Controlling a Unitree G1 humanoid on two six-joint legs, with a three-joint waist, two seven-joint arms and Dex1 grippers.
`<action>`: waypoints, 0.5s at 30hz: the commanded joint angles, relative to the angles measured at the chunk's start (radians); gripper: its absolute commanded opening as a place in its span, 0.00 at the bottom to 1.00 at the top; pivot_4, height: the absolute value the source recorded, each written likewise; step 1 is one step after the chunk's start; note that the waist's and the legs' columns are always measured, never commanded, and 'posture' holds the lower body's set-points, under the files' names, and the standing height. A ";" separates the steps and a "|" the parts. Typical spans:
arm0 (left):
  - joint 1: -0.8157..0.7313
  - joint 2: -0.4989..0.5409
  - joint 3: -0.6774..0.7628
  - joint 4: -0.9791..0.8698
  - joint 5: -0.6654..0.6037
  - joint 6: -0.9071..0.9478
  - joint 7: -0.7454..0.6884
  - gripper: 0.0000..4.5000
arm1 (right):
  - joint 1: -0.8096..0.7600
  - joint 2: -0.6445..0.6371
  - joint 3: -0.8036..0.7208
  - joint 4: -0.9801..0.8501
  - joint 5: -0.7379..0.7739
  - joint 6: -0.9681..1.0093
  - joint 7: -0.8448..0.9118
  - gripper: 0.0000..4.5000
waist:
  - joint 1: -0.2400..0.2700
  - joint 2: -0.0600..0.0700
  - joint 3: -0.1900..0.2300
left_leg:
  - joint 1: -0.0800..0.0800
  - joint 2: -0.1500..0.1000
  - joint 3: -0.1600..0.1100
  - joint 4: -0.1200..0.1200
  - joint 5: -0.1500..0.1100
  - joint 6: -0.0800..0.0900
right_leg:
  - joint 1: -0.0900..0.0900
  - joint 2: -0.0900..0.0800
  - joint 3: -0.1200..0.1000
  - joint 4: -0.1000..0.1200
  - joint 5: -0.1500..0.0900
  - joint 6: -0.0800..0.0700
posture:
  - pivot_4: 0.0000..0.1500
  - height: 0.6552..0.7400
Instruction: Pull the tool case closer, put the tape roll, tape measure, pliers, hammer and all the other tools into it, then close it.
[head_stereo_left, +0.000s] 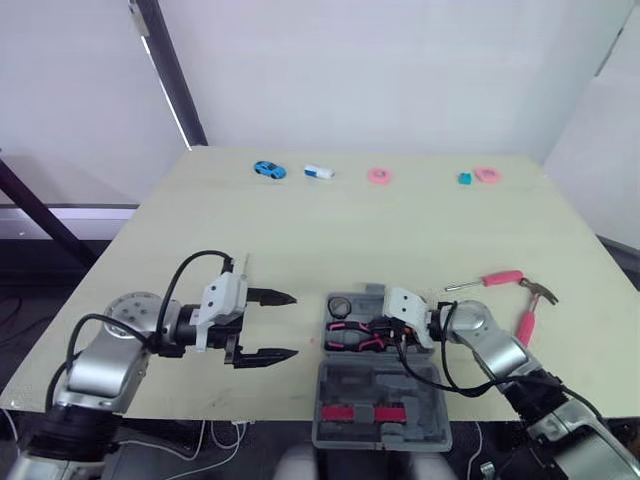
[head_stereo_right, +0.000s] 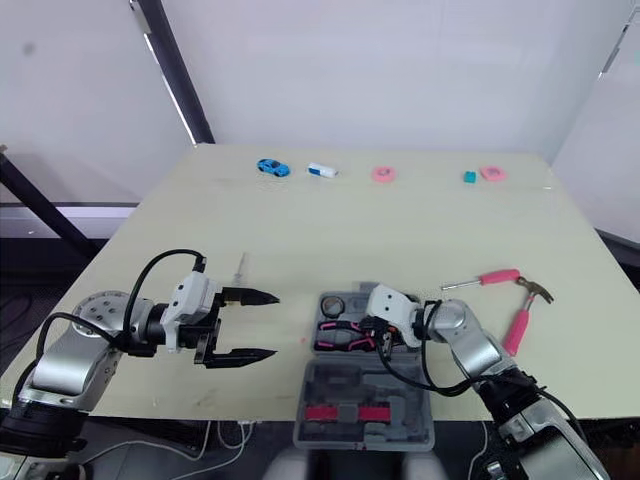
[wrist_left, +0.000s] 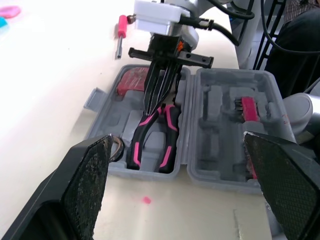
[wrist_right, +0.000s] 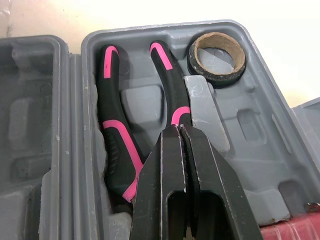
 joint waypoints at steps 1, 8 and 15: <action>0.010 0.003 0.031 -0.039 -0.021 -0.010 0.009 1.00 | 0.062 -0.018 0.130 0.221 -0.133 0.121 0.005 0.02 | 0.000 -0.001 -0.009 | 0.002 0.001 -0.001 0.000 0.000 0.000 | 0.001 0.000 0.000 0.000 0.000 0.000 | 1.00 1.00; 0.025 0.000 0.033 -0.053 -0.024 0.013 0.037 1.00 | 0.069 0.032 0.017 0.135 -0.046 0.070 -0.046 0.02 | -0.002 0.000 -0.017 | 0.018 0.006 0.001 -0.006 -0.003 -0.005 | 0.010 -0.006 0.005 -0.001 -0.003 0.003 | 1.00 1.00; 0.042 -0.027 0.060 -0.057 -0.020 0.009 0.110 1.00 | 0.134 0.015 -0.158 -0.248 0.121 0.040 -0.042 0.02 | 0.000 0.008 -0.007 | -0.010 0.001 0.002 -0.009 0.000 -0.001 | -0.017 -0.006 0.004 0.001 -0.001 -0.002 | 1.00 1.00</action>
